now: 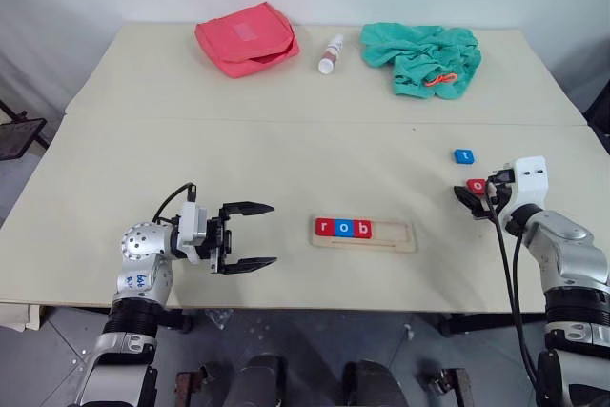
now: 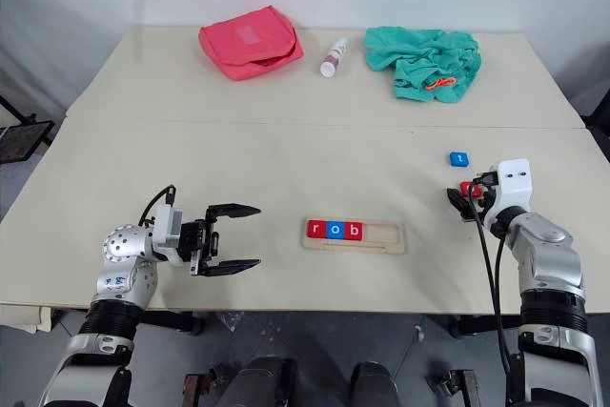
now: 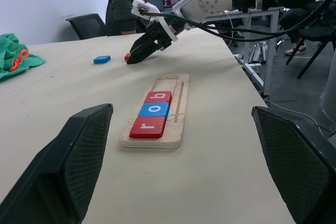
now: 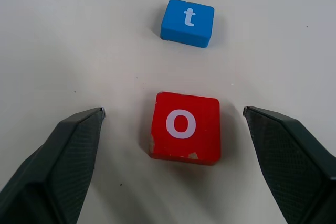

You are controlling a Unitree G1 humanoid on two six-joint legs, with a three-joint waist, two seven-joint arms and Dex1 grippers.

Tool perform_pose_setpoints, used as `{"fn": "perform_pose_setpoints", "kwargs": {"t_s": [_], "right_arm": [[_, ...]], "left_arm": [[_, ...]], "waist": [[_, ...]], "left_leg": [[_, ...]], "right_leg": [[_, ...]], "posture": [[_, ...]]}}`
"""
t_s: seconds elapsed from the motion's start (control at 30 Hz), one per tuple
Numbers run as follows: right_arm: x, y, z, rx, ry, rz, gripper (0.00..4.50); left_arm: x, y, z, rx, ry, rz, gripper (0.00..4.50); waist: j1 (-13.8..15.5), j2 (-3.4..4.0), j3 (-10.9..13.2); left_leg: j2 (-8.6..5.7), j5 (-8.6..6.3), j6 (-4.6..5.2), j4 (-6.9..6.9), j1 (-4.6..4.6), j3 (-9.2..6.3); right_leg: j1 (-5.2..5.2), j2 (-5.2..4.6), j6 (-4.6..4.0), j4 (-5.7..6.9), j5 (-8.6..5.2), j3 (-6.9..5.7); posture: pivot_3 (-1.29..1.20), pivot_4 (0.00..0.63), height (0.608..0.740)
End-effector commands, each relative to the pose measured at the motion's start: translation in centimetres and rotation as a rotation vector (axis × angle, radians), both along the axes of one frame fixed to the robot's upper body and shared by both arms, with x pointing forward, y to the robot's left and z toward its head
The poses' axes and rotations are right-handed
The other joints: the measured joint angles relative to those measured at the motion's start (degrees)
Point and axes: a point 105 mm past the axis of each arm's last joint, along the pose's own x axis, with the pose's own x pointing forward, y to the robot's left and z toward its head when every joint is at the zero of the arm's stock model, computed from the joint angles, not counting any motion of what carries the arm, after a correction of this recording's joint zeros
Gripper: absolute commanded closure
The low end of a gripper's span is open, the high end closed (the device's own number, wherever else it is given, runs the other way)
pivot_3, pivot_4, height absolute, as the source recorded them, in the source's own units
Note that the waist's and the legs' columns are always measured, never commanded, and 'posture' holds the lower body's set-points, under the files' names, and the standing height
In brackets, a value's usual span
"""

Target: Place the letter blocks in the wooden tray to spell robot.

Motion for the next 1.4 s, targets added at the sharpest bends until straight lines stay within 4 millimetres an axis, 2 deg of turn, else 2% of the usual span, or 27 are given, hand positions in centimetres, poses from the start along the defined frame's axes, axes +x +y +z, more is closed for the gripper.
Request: {"fn": "perform_pose_setpoints", "kwargs": {"t_s": [0.03, 0.1, 0.2, 0.3, 0.43, 0.53, 0.67, 0.87, 1.0, 1.27, 1.3, 1.4], "right_arm": [[-0.3, -0.5, -0.8, 0.018, 0.026, -0.033, 1.32], [-0.5, -0.5, -0.9, 0.024, 0.024, -0.038, 2.0], [-1.2, -0.4, 0.2, 0.051, -0.017, -0.055, 3.04], [-2.6, 0.7, 1.8, 0.055, -0.066, -0.036, 3.04], [-5.7, 3.0, 3.3, 0.06, -0.106, -0.02, 3.04], [-8.4, 5.0, 2.8, 0.06, -0.078, -0.01, 3.04], [-10.7, 6.6, 1.7, 0.072, -0.037, -0.02, 3.04], [-11.4, 7.5, 0.7, 0.106, -0.016, -0.051, 3.04], [-11.2, 6.7, -0.1, 0.12, 0.001, -0.086, 3.04], [-11.3, 6.2, -0.6, 0.115, 0.014, -0.065, 0.26], [-11.3, 6.2, -0.6, 0.106, 0.018, -0.052, 0.08], [-11.5, 6.2, -0.1, 0.045, 0.038, 0.043, 0.08]], "left_arm": [[-0.2, 0.1, 0.4, -0.006, -0.029, 0.003, 0.0], [-0.2, 0.2, 0.3, -0.004, -0.025, 0.001, 0.0], [-0.3, 0.2, 0.1, 0.001, -0.022, -0.004, 0.0], [-0.1, 0.2, 0.2, 0.003, -0.025, -0.002, 0.0], [0.2, 0.3, 0.3, 0.002, -0.027, 0.004, 0.0], [0.4, 0.3, 0.3, 0.002, -0.027, 0.007, 0.0], [0.6, 0.4, 0.4, -0.002, -0.029, 0.018, 0.0], [0.4, 0.6, 0.5, 0.002, -0.021, 0.01, 0.0], [0.2, 0.7, 0.5, 0.01, -0.02, 0.002, 0.0], [0.1, 0.7, 0.6, 0.008, -0.023, 0.014, 0.0], [0.1, 0.7, 0.6, 0.007, -0.023, 0.016, 0.0], [0.0, 0.6, 0.6, 0.004, -0.023, 0.019, 0.0]], "waist": [[0.0, 0.0, 0.0], [0.0, 0.0, 0.0], [0.2, 0.0, 0.0], [0.5, 0.0, 0.0], [0.9, 0.04, 0.0], [1.0, 0.04, 0.0], [1.1, 0.04, 0.0], [0.9, 0.04, 0.0], [0.9, 0.04, 0.0], [0.9, 0.04, 0.0], [0.9, 0.04, 0.0], [1.0, 0.04, 0.0]], "left_leg": [[0.0, 0.0, 0.0, 0.0, 0.0, -0.01], [-0.01, 0.0, 0.0, 0.01, 0.0, -0.03], [-0.02, 0.0, 0.0, 0.01, -0.01, -0.08], [-0.02, 0.0, 0.0, 0.0, -0.03, -0.1], [-0.01, 0.0, 0.0, -0.02, -0.04, -0.06], [-0.02, 0.0, 0.0, -0.02, -0.03, -0.02], [-0.05, -0.01, 0.0, -0.02, -0.03, -0.04], [-0.04, -0.01, -0.01, -0.03, 0.03, 0.01], [-0.03, -0.01, -0.01, -0.05, 0.03, 0.03], [-0.04, -0.01, 0.0, -0.05, 0.04, 0.06], [-0.04, -0.01, 0.0, -0.05, 0.04, 0.07], [-0.05, -0.03, 0.02, -0.05, 0.03, 0.1]], "right_leg": [[0.0, 0.0, 0.0, 0.0, 0.0, 0.0], [0.01, 0.0, 0.0, 0.0, 0.0, 0.0], [0.01, 0.0, 0.0, 0.01, 0.0, -0.01], [0.0, -0.01, 0.0, 0.01, 0.0, -0.01], [-0.04, 0.0, 0.0, 0.0, 0.0, 0.03], [-0.04, 0.0, 0.0, -0.01, 0.0, 0.07], [-0.04, 0.0, 0.0, 0.0, 0.0, 0.13], [-0.06, 0.02, 0.0, 0.03, 0.0, 0.2], [-0.09, 0.03, 0.0, 0.05, 0.0, 0.22], [-0.1, 0.03, 0.0, 0.06, 0.0, 0.26], [-0.1, 0.02, 0.0, 0.06, 0.0, 0.26], [-0.1, 0.01, 0.0, 0.04, 0.0, 0.29]], "posture": [[0.0, 0.15, 0.74], [0.0, 0.15, 0.74], [0.0, 0.15, 0.74], [0.0, 0.15, 0.74], [0.0, 0.15, 0.74], [0.0, 0.15, 0.74], [0.0, 0.15, 0.74], [0.0, 0.15, 0.74], [0.0, 0.15, 0.74], [0.0, 0.15, 0.74], [0.0, 0.15, 0.74], [0.0, 0.15, 0.74]]}}
